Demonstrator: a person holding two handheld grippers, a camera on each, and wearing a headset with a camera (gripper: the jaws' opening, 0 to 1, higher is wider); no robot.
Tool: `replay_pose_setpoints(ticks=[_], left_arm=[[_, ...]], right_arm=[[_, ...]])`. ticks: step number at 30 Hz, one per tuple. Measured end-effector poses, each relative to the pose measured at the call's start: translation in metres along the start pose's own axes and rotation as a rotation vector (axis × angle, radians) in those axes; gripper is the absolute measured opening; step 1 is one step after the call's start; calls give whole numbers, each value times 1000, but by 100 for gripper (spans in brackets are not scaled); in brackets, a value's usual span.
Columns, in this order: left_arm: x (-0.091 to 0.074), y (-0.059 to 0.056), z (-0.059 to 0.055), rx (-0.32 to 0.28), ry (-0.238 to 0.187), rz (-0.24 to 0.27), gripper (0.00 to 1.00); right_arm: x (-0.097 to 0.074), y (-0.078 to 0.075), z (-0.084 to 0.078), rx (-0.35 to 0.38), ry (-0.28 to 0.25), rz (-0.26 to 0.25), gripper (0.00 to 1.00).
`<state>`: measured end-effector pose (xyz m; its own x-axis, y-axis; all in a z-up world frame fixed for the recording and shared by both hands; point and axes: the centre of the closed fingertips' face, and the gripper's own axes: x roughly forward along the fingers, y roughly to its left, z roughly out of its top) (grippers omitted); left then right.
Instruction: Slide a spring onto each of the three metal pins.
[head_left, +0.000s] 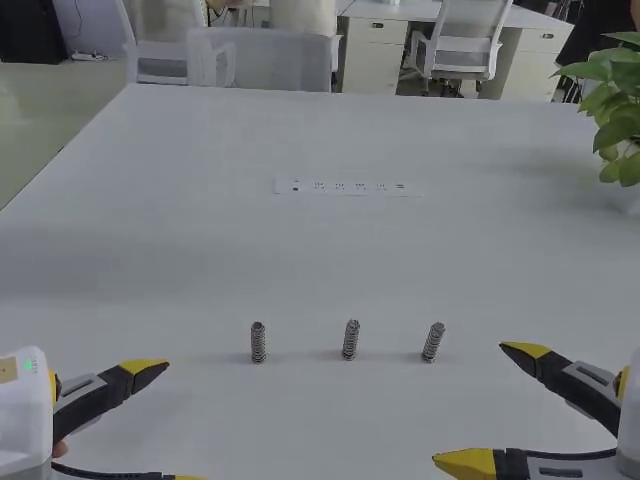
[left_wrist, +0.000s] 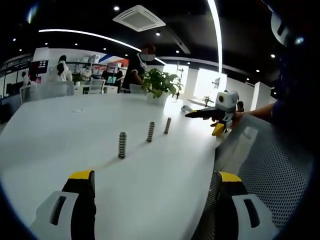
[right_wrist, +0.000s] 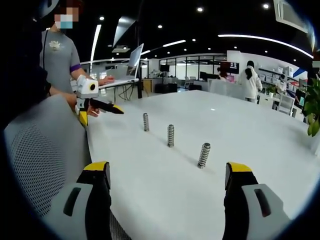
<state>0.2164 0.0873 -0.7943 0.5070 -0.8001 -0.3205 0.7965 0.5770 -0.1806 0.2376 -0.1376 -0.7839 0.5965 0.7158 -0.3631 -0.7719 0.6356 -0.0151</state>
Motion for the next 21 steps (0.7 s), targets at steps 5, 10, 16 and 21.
replay_pose_setpoints(ticks=[5,10,16,21], left_arm=[[1,0,-2,-1,8,3,98],[2,2,-2,0,9,3,98],[3,1,-2,1,13,1,98],[2,2,-3,1,15,1,98]], right_arm=[[0,-1,2,2,-4,-4,96],[1,-1,4,-1,-5,-4,96],[0,-2,2,1,4,-2,96],[0,-3,0,3,9,-4,95]])
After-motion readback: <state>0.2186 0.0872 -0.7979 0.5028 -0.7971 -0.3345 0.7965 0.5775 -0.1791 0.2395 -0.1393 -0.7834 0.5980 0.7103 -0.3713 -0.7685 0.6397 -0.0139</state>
